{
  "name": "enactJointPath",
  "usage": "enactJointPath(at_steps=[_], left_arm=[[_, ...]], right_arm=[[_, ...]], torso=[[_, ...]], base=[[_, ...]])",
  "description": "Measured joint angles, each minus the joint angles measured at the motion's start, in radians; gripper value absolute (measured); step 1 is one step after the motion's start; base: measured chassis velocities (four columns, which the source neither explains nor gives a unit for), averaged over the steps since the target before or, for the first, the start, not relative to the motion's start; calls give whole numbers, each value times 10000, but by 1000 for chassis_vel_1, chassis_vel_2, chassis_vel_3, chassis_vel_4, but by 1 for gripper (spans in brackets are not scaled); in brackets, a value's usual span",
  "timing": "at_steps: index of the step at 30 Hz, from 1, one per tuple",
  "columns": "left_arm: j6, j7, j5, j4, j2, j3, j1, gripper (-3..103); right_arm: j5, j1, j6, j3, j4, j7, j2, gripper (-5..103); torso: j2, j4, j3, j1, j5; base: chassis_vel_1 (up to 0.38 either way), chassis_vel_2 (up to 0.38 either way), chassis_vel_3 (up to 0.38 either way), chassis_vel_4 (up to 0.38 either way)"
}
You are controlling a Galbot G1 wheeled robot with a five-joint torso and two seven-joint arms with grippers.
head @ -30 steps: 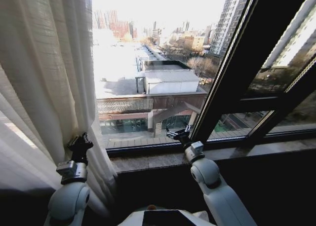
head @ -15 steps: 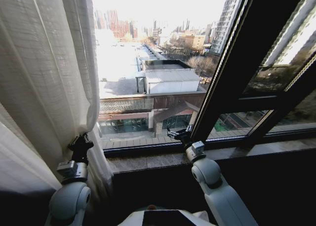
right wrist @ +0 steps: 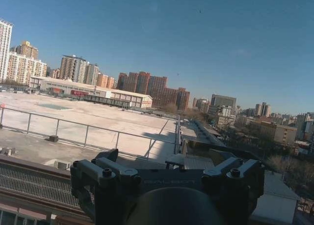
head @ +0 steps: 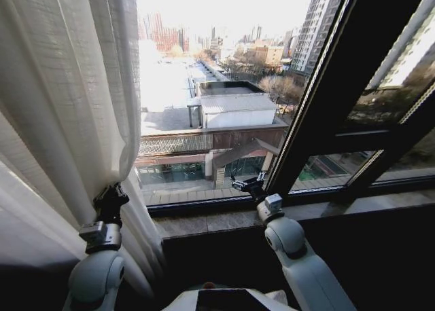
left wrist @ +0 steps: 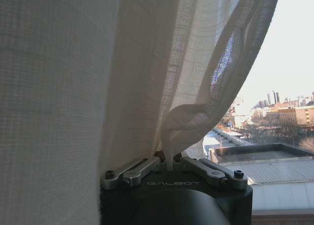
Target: Open the curtains by pulling them apart, changing their state from closed to fully open.
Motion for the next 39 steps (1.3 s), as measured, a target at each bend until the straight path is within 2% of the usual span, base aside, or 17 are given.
enactJointPath(at_steps=[25, 39], left_arm=[[-16, -10, 5, 27, -2, -62, 38, 0], [-50, -15, 5, 25, -54, -51, 45, 0]], right_arm=[[-2, -33, 70, 29, -1, -47, 74, 100], [158, -42, 215, 46, -48, -40, 74, 100]], torso=[[0, 0, 0, 0, 0], [0, 3, -1, 1, -6]], base=[[29, 35, -32, -32], [117, 103, -112, -111]])
